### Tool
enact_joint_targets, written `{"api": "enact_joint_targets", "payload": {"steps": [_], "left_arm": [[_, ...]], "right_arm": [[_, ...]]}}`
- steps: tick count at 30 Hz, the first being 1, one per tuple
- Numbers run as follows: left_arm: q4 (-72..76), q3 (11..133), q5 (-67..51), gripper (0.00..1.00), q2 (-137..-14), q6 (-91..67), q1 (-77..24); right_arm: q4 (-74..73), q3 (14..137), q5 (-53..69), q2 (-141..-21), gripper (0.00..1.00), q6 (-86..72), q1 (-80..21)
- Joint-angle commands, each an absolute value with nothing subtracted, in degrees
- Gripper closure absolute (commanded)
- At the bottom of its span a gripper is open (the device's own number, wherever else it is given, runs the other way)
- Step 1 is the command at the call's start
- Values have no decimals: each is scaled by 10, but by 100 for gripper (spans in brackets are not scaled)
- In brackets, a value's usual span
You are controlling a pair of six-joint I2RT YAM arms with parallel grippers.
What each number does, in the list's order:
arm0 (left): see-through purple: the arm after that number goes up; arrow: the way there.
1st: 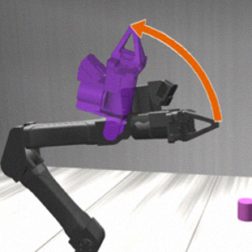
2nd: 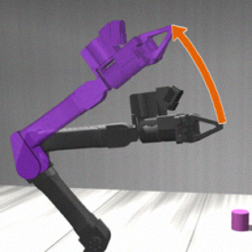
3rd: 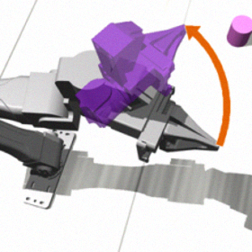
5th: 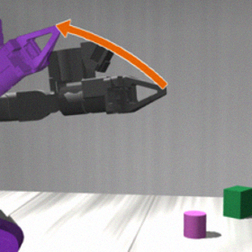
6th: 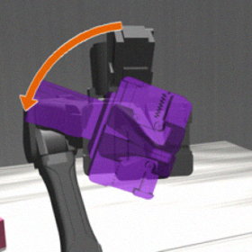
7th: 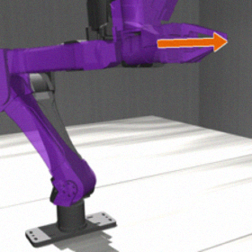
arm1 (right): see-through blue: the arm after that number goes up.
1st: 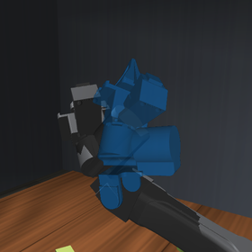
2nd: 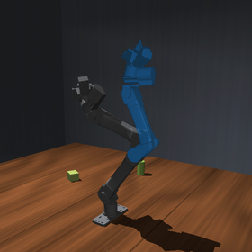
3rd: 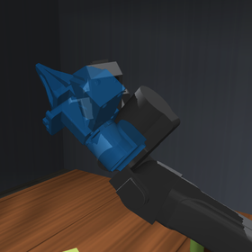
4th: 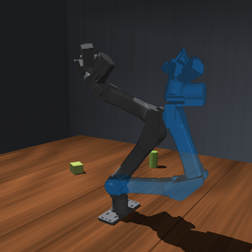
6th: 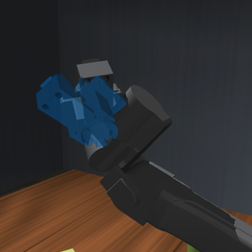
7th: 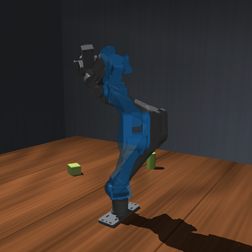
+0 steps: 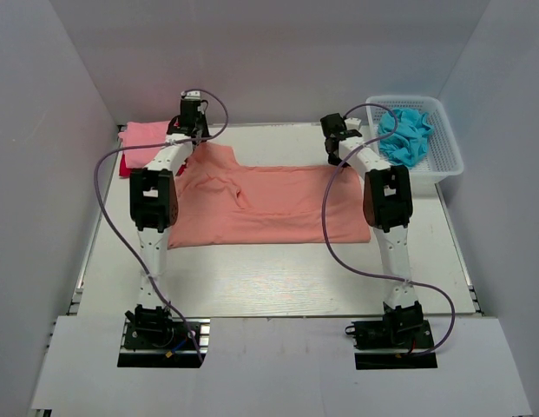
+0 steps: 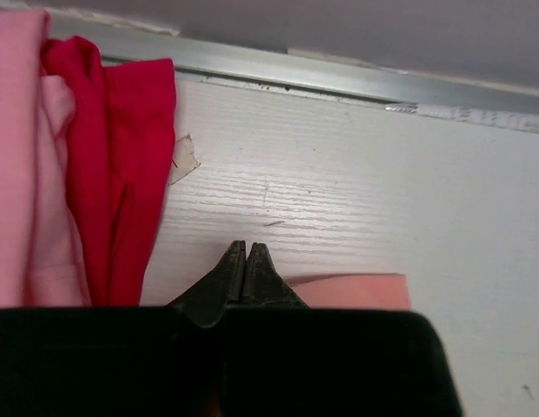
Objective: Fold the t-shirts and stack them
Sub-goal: Grap the side of the flattened tshirt furthest away from the robot with both arms
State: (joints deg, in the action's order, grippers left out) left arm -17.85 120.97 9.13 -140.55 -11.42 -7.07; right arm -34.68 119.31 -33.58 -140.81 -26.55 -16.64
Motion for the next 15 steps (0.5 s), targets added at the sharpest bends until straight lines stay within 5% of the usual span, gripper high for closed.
{"api": "enact_joint_targets", "payload": {"steps": [1, 8, 15], "left_arm": [[-163, 1191, 74, 100, -1298, -112, -68], [-73, 1004, 63, 100, -1189, -118, -68], [4, 796, 76, 100, -1030, -137, -79]], "right_arm": [[-358, 1176, -320, -1383, 100, -277, -168], [-352, 1130, -338, -1307, 100, -275, -173], [-274, 961, -344, -1161, 100, -259, -180]]}}
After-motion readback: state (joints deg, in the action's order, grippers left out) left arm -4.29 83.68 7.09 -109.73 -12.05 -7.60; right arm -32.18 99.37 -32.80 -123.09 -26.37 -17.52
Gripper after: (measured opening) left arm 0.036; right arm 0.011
